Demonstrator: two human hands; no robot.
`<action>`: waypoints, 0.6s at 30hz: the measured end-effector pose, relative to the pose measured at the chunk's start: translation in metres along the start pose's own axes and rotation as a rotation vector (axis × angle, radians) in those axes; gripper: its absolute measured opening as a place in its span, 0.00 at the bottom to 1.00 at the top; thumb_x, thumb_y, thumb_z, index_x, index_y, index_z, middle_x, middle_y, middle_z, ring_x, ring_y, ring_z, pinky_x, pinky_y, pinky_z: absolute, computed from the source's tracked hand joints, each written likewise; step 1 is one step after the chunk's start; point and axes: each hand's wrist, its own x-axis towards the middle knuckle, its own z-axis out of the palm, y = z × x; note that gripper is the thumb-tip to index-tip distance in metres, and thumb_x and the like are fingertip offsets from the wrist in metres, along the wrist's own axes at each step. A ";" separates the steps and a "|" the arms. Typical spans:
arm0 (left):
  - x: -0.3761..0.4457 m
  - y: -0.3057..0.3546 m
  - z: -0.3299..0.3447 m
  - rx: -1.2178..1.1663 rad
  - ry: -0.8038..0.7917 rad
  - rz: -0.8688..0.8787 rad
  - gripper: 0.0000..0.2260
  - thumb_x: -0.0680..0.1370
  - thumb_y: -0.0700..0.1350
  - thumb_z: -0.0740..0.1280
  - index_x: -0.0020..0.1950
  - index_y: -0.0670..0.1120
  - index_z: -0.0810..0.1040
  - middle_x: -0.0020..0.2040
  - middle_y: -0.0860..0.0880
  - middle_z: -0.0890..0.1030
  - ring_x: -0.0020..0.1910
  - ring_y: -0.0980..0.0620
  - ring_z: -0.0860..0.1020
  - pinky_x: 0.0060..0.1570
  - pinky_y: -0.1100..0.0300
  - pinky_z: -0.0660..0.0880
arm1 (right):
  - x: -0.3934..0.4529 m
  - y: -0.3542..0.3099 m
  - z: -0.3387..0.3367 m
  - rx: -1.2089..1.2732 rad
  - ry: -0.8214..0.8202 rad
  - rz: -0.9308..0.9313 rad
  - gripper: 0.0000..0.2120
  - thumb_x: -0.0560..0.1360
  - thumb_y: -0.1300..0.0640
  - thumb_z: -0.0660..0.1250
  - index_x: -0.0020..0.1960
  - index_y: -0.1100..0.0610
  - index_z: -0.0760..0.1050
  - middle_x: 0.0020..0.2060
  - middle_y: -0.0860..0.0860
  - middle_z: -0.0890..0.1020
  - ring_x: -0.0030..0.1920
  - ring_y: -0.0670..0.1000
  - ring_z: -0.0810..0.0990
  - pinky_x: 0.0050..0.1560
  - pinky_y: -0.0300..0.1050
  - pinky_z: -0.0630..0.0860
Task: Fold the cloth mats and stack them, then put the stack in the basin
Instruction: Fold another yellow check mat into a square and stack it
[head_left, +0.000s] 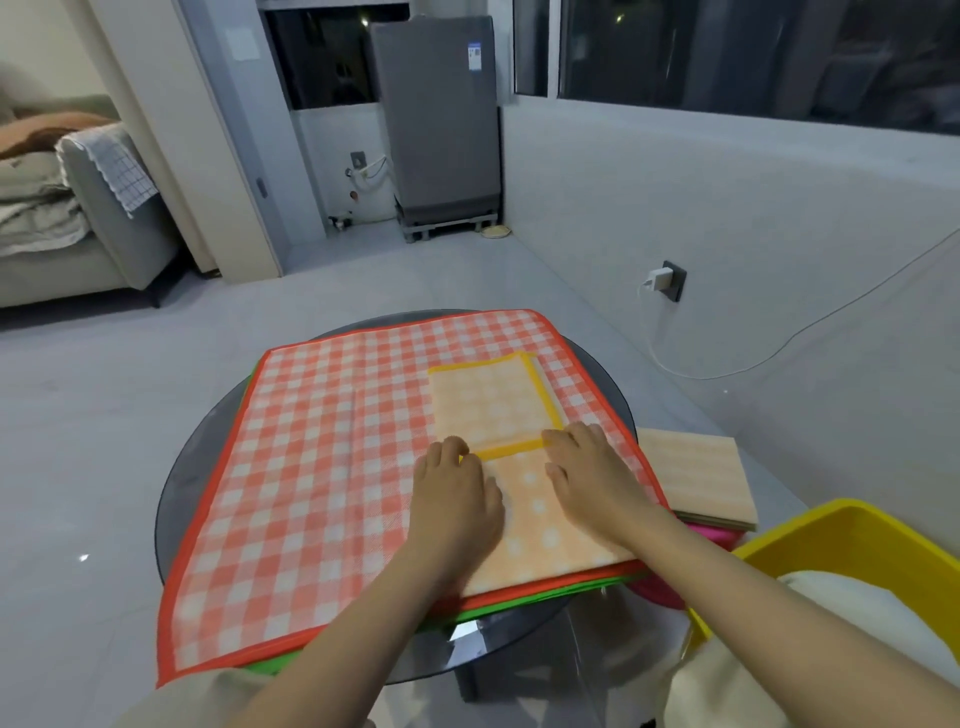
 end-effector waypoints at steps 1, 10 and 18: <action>0.005 0.001 -0.001 -0.069 0.020 -0.020 0.13 0.79 0.49 0.55 0.51 0.44 0.76 0.55 0.49 0.73 0.54 0.51 0.71 0.54 0.61 0.67 | 0.004 0.001 0.000 0.092 -0.008 0.019 0.20 0.81 0.54 0.54 0.72 0.55 0.61 0.67 0.52 0.66 0.66 0.52 0.65 0.65 0.44 0.66; 0.054 -0.005 0.003 -0.502 0.080 -0.554 0.09 0.79 0.43 0.58 0.57 0.40 0.70 0.58 0.42 0.71 0.36 0.51 0.70 0.34 0.59 0.67 | 0.056 0.013 0.000 0.316 0.116 0.409 0.18 0.79 0.53 0.61 0.64 0.63 0.66 0.59 0.58 0.75 0.56 0.59 0.76 0.50 0.48 0.74; 0.080 -0.016 0.015 -0.475 -0.003 -0.759 0.09 0.78 0.44 0.62 0.53 0.38 0.72 0.51 0.39 0.78 0.45 0.43 0.78 0.37 0.55 0.73 | 0.080 0.017 0.010 0.257 0.078 0.584 0.15 0.76 0.51 0.66 0.40 0.58 0.65 0.37 0.54 0.71 0.37 0.56 0.71 0.28 0.41 0.62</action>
